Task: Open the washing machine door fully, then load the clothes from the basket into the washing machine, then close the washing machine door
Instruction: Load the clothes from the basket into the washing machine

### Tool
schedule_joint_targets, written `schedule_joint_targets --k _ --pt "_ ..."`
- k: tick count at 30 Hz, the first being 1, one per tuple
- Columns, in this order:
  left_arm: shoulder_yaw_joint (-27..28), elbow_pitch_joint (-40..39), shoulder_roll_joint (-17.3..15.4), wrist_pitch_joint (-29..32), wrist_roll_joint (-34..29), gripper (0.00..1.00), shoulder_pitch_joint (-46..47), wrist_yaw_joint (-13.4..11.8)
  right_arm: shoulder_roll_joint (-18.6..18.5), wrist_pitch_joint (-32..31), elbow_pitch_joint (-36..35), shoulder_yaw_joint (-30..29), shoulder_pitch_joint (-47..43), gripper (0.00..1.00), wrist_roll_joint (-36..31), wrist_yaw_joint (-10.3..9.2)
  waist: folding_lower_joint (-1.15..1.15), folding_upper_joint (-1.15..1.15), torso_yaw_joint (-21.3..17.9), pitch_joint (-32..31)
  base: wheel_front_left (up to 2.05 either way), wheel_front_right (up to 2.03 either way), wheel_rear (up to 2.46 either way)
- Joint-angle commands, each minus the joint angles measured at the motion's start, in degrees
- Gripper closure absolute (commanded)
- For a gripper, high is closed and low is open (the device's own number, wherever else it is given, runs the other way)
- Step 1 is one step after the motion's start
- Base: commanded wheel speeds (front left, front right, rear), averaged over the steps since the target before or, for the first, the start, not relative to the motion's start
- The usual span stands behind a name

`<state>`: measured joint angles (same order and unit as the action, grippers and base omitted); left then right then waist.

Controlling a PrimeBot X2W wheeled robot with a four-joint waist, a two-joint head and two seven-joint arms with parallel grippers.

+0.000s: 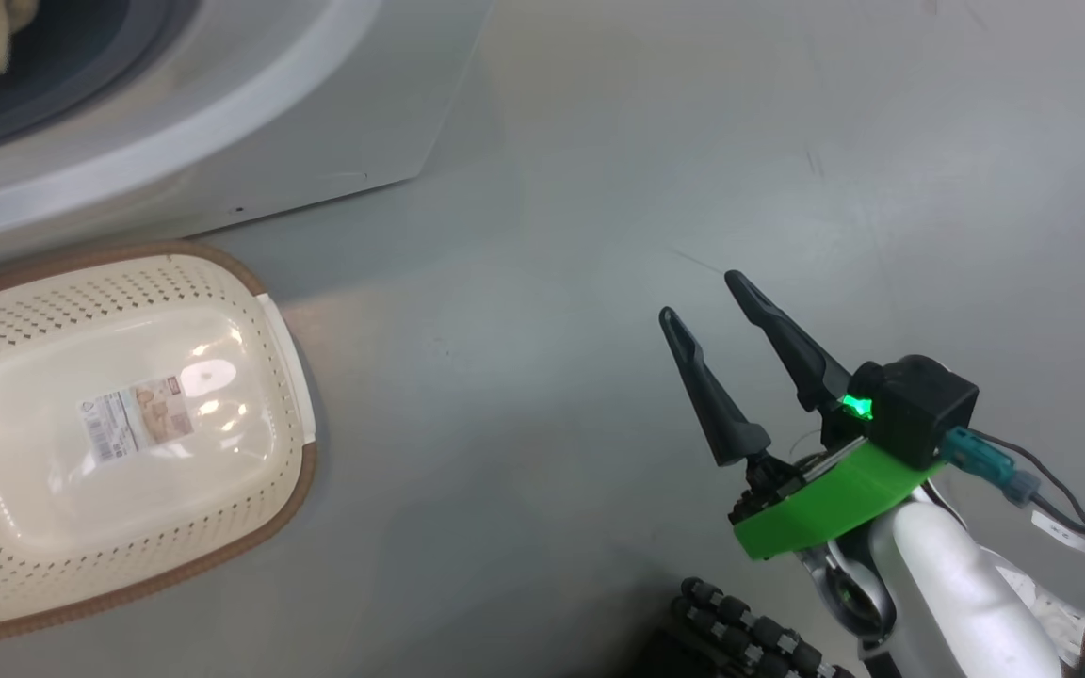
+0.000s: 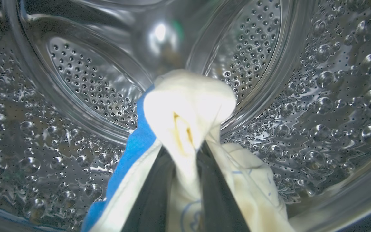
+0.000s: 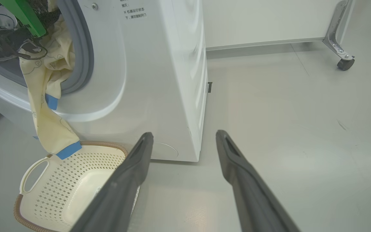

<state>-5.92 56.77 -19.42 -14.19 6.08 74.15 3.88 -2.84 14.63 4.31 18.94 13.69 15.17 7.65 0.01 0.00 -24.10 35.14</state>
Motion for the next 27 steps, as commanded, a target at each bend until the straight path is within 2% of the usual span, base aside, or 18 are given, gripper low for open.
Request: schedule_joint_targets --k 1,12,21,27 --pt "0.32 -1.70 -3.02 -0.79 -0.43 1.00 3.15 -0.39 -0.04 0.37 -1.47 1.01 -0.15 0.00 -0.08 -0.16 -0.01 0.00 -0.17 0.58 0.00 0.00 0.00" --pt "-1.11 -0.87 -3.97 -0.80 -1.44 1.00 10.56 -1.24 -0.04 0.37 -1.69 1.63 -0.15 0.00 -0.74 -0.16 -0.01 0.00 -0.22 3.87 0.00 0.00 0.00" --pt "-1.29 -5.22 -4.65 -0.80 -1.90 1.00 12.58 -2.82 -0.04 0.37 -1.72 1.89 0.16 0.00 -0.45 -0.16 -0.01 0.00 -0.51 4.70 0.00 0.00 0.00" --pt "-2.40 -1.13 -4.27 -0.78 -2.25 1.00 11.88 -2.93 -0.04 0.37 -1.34 1.89 0.02 0.00 -0.43 -0.16 -0.01 0.00 -0.33 3.92 0.00 0.00 0.00"
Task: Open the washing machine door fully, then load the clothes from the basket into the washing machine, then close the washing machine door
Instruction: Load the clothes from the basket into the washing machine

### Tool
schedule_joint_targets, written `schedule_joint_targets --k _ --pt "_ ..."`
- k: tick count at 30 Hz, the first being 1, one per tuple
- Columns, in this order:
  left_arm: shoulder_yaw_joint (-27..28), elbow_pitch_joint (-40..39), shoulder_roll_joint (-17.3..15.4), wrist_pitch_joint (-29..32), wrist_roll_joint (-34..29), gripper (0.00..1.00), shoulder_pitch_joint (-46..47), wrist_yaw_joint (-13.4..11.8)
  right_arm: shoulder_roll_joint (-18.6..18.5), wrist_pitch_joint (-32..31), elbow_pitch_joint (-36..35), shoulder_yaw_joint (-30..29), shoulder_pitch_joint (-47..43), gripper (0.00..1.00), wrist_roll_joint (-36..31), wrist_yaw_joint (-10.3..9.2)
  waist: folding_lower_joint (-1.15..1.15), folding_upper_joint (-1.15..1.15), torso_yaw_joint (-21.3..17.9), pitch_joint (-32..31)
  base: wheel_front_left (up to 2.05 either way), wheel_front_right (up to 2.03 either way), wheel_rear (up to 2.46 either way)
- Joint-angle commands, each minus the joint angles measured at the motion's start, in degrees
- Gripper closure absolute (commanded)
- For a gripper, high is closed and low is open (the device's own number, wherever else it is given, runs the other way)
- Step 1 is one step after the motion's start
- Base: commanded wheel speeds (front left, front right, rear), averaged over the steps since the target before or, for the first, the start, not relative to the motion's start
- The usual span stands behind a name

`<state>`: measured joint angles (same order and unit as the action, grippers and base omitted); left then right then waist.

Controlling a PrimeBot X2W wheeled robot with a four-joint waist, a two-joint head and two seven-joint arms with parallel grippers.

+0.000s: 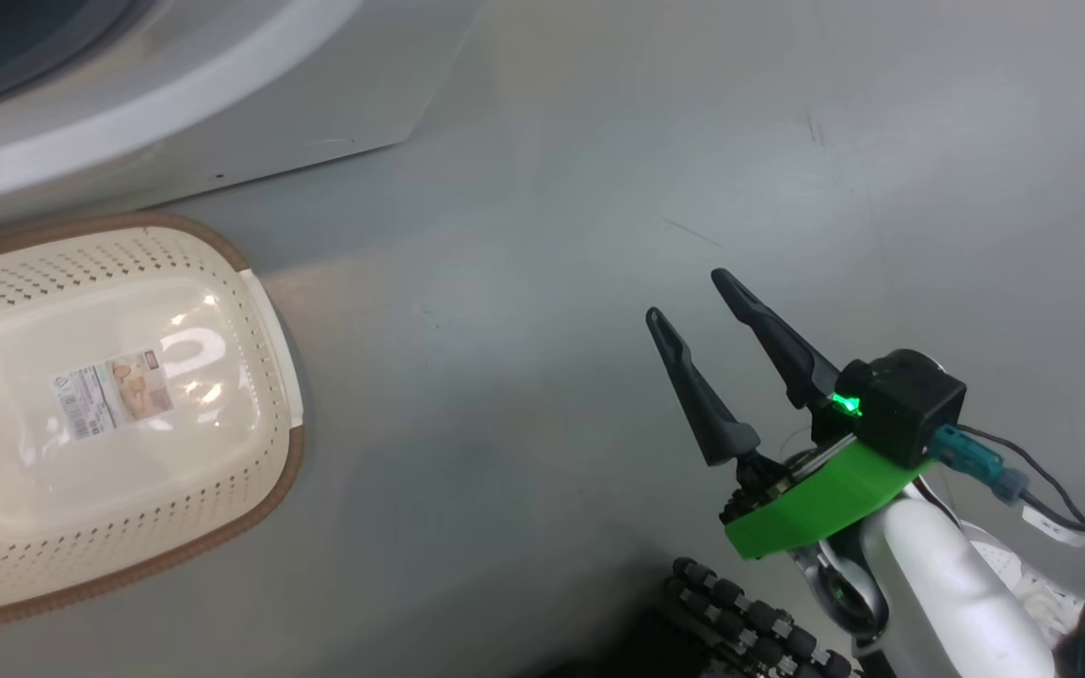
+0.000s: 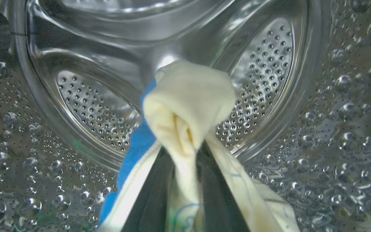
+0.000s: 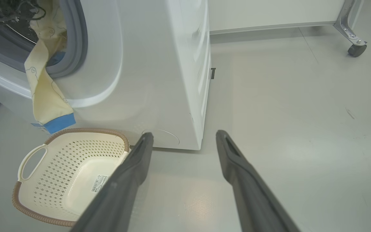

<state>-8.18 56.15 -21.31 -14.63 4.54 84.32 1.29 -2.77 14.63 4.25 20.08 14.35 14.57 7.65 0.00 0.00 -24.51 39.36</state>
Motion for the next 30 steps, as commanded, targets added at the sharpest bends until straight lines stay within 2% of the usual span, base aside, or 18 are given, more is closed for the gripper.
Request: schedule_joint_targets --k 1,11,12,13,15,16,17,23,30 --pt "-0.52 0.68 -2.26 -0.29 -0.89 1.00 1.81 -0.25 -0.11 0.37 -1.22 0.73 -0.71 0.00 0.11 -0.16 0.00 0.00 0.13 -0.48 0.00 0.00 0.00" --pt "-2.08 9.13 -0.65 3.49 -1.00 1.00 3.56 -1.24 -0.10 0.37 -1.07 0.63 -1.32 0.00 -0.09 -0.16 0.00 0.00 0.37 -1.75 0.00 0.00 0.00" --pt "-2.04 10.08 -0.42 4.39 -0.73 0.90 3.78 -1.15 -0.10 0.37 -1.08 0.60 -1.33 0.00 -0.09 -0.16 0.00 0.00 0.39 -1.80 0.00 0.00 0.00" --pt "-2.36 11.36 -0.22 6.02 -0.74 0.69 3.89 -0.64 -0.10 0.37 -1.07 0.56 -1.36 0.00 -0.10 -0.16 0.00 0.00 0.44 -1.88 0.00 0.00 0.00" --pt "-2.49 12.98 0.04 7.99 -0.42 0.51 4.39 -0.19 -0.10 0.37 -1.06 0.50 -1.37 0.00 -0.09 -0.16 0.00 0.00 0.51 -2.00 0.00 0.00 0.00" --pt "-2.46 13.63 0.19 8.98 -0.21 0.20 4.55 -0.24 -0.10 0.37 -1.05 0.48 -1.36 0.00 -0.10 -0.16 0.00 0.00 0.59 -2.08 0.00 0.00 0.00" --pt "-2.32 14.09 0.37 9.67 0.10 0.00 4.74 -0.33 -0.10 0.37 -1.03 0.45 -1.35 0.00 -0.11 -0.16 0.00 0.00 0.69 -2.14 0.00 0.00 0.00" --pt "-1.88 16.06 1.12 13.61 1.47 0.00 4.12 -1.33 -0.10 0.37 -0.88 0.37 -1.40 0.00 -0.15 -0.16 0.00 0.00 1.26 -3.24 0.00 0.00 0.00" --pt "-1.31 16.59 2.29 13.88 3.13 0.00 3.86 -2.13 -0.10 0.37 -1.09 -0.39 -1.25 0.00 -0.59 -0.16 0.00 0.00 2.20 -3.42 0.00 0.00 0.00"
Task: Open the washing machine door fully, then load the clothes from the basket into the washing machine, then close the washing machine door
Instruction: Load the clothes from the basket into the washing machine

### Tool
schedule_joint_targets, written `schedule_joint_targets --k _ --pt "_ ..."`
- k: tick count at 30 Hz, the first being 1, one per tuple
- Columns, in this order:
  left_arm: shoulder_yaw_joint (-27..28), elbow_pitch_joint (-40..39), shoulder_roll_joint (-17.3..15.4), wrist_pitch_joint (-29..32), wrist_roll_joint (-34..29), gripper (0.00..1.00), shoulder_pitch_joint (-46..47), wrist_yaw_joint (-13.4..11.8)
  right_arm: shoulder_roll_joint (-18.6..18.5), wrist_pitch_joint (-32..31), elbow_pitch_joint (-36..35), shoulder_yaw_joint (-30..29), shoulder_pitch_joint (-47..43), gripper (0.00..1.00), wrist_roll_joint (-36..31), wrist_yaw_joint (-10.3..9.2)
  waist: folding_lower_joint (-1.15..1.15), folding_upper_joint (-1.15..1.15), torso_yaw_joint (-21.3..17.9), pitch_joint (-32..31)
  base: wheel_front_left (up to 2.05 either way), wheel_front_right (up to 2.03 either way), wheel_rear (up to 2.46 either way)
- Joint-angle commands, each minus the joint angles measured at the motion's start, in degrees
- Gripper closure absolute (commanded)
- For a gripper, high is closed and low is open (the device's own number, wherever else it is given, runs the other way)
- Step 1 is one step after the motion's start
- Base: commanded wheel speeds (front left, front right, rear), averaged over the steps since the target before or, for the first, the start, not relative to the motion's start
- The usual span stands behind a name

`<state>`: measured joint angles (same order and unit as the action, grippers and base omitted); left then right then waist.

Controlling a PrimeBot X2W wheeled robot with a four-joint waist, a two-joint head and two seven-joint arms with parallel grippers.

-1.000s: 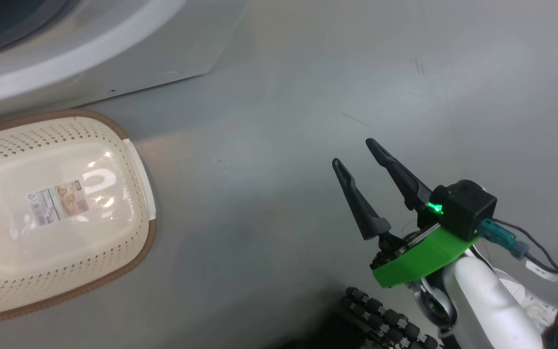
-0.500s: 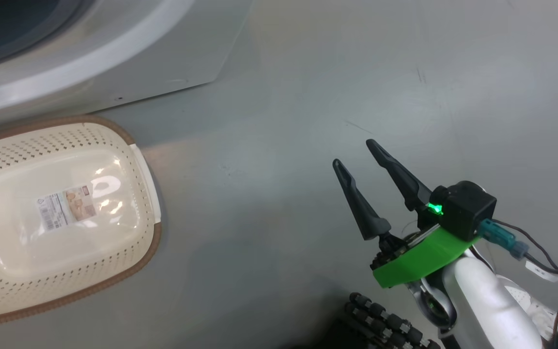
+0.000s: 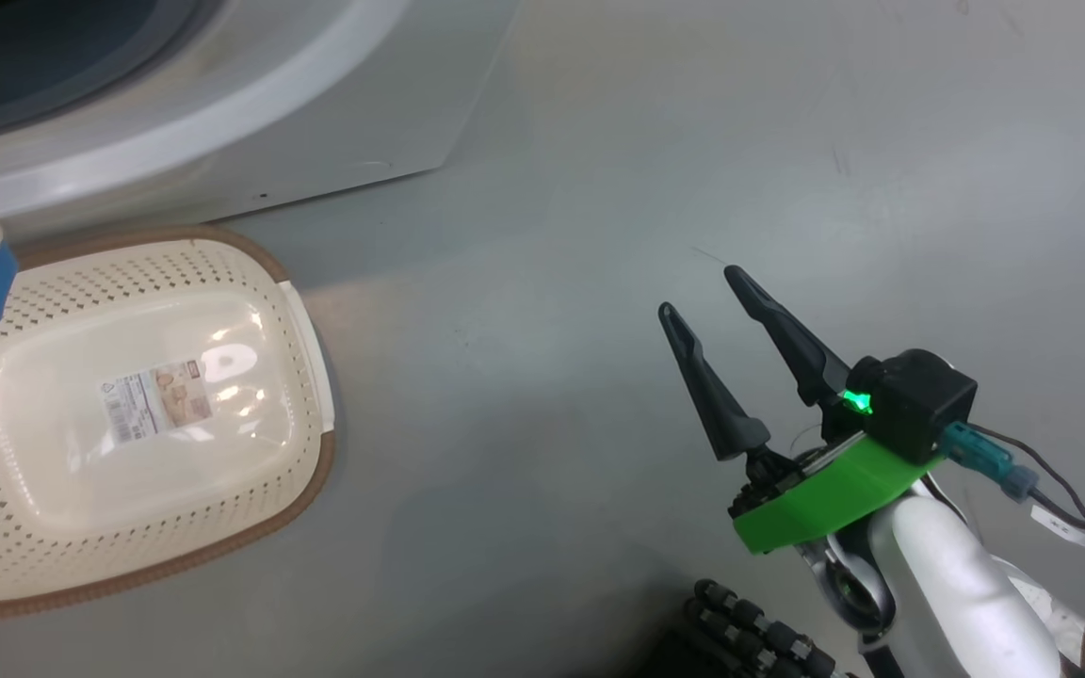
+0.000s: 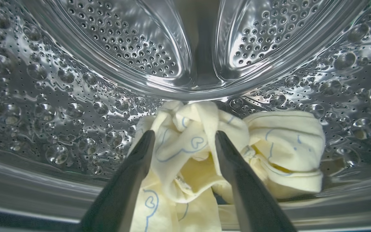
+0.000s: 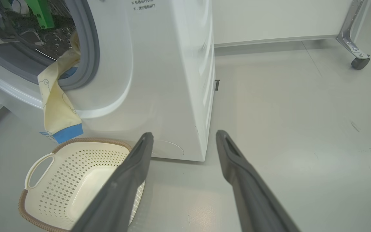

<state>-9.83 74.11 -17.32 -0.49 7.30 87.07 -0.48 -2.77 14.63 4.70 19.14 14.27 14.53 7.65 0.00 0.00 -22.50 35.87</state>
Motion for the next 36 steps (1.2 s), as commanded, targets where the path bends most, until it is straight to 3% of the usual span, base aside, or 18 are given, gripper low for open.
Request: schedule_joint_targets --k 1,9,26,32,36 --pt "0.51 -1.33 -1.38 -0.47 0.68 0.00 0.91 -0.67 -0.10 0.37 -1.54 0.38 -1.12 0.00 -0.61 -0.16 0.00 0.00 0.43 0.02 0.00 0.00 0.00" --pt "1.17 -1.04 1.43 -4.23 2.95 0.00 -2.64 -0.95 -0.10 0.37 -1.42 -0.43 -0.57 0.00 -1.08 -0.16 0.00 0.00 3.02 -2.70 0.00 0.00 0.00" --pt "1.36 -1.82 8.15 -13.05 6.56 0.00 -14.42 2.34 -0.90 0.37 -1.38 -5.01 -0.97 0.00 -2.59 -0.16 0.00 0.00 9.08 -10.21 0.00 0.00 0.00" --pt "1.40 -7.86 9.72 -14.43 7.14 0.00 -22.11 2.76 -1.05 0.37 -1.85 -6.96 -2.76 0.00 -3.15 -0.16 0.00 0.00 11.43 -12.50 0.00 0.00 0.00" --pt "2.04 -18.72 10.14 -14.48 6.95 0.00 -31.35 2.30 -1.09 0.37 -1.99 -7.21 -3.70 0.00 -3.36 -0.16 0.00 0.00 12.23 -13.84 0.00 0.00 0.00"
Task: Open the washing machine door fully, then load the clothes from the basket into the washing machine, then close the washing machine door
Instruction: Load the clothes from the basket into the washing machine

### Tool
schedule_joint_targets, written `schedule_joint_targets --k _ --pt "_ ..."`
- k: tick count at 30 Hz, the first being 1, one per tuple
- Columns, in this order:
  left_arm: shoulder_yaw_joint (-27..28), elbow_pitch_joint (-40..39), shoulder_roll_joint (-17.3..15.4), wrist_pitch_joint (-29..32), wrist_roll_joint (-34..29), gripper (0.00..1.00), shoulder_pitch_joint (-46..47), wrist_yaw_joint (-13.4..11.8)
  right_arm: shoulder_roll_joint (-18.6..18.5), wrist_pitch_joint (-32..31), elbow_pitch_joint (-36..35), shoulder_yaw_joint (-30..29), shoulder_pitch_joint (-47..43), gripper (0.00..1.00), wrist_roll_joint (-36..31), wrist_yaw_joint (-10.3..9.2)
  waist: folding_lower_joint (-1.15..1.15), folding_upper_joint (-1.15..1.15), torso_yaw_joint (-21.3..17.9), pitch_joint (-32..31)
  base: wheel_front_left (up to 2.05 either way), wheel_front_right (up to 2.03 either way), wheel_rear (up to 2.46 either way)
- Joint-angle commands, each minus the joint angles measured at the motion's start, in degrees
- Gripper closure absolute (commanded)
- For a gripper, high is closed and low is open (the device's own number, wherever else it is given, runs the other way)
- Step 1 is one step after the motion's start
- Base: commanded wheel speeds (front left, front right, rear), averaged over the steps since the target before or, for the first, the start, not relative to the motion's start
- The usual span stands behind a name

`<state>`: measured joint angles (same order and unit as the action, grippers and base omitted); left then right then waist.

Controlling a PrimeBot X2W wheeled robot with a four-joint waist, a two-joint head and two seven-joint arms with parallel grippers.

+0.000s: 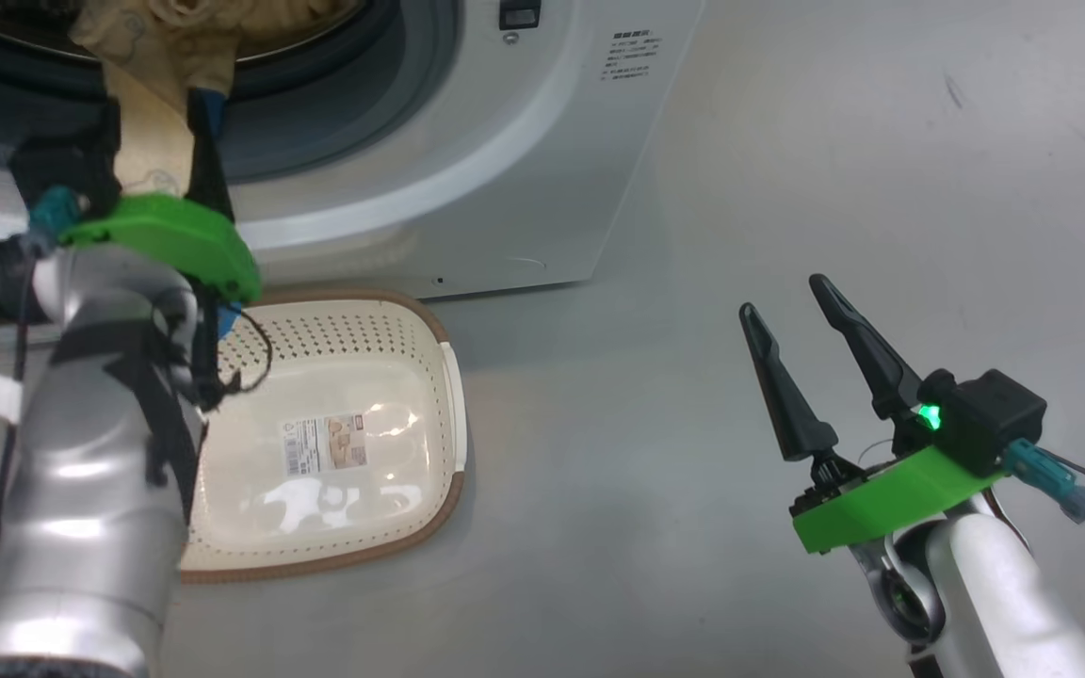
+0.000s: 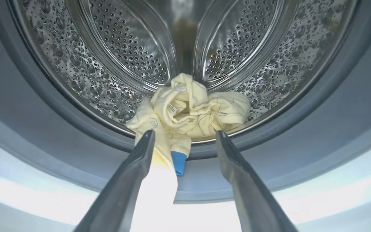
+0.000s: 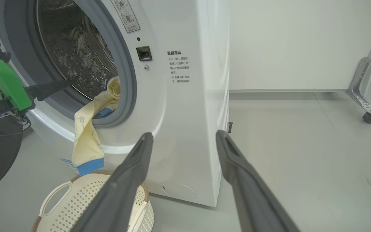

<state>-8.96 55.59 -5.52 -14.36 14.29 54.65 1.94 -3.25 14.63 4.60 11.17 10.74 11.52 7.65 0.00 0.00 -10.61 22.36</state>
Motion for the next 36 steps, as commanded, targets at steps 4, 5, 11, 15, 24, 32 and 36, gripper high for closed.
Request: schedule_joint_targets --k 4,5,11,15,24,32,36 --pt "1.28 -11.33 -1.45 -0.62 -1.15 0.00 -10.00 -0.71 -0.94 0.37 -2.01 0.44 -0.98 0.00 -0.48 -0.16 0.00 0.00 1.09 -1.49 0.00 0.00 0.00" --pt "1.11 -14.09 -1.38 -0.62 -1.51 0.00 -12.81 -0.61 -1.04 0.37 -1.99 0.48 -1.18 0.00 -0.53 -0.16 0.00 0.00 1.14 -1.85 0.00 0.00 0.00" --pt "0.93 -30.17 -0.71 -0.62 -3.42 0.00 -28.65 -1.18 -1.61 0.37 -2.11 0.39 -2.39 0.00 -0.73 -0.16 0.00 0.00 1.57 -3.55 0.00 0.00 0.00" --pt "1.26 -39.18 -0.28 -0.63 -4.11 0.00 -37.35 -1.02 -1.76 0.37 -2.24 0.47 -3.02 0.00 -0.83 -0.16 0.00 0.00 1.47 -4.40 0.00 0.00 0.00" --pt "5.28 -51.69 1.52 -0.63 -3.19 0.00 -50.29 -1.86 -1.68 0.37 -2.64 0.18 -5.08 0.00 -1.00 -0.16 0.00 0.00 1.34 -6.71 0.00 0.00 0.00" --pt "7.19 -53.53 2.36 -0.63 -2.86 0.00 -55.45 -2.30 -1.68 0.37 -3.16 -0.67 -6.50 0.00 -1.03 -0.16 0.00 0.00 1.36 -7.69 0.00 0.00 0.00" --pt "7.63 -53.89 2.53 -0.63 -2.64 0.00 -56.20 -2.24 -1.78 0.37 -3.35 -0.96 -6.86 0.00 -1.10 -0.16 0.00 0.00 1.29 -7.85 0.00 0.00 0.00"
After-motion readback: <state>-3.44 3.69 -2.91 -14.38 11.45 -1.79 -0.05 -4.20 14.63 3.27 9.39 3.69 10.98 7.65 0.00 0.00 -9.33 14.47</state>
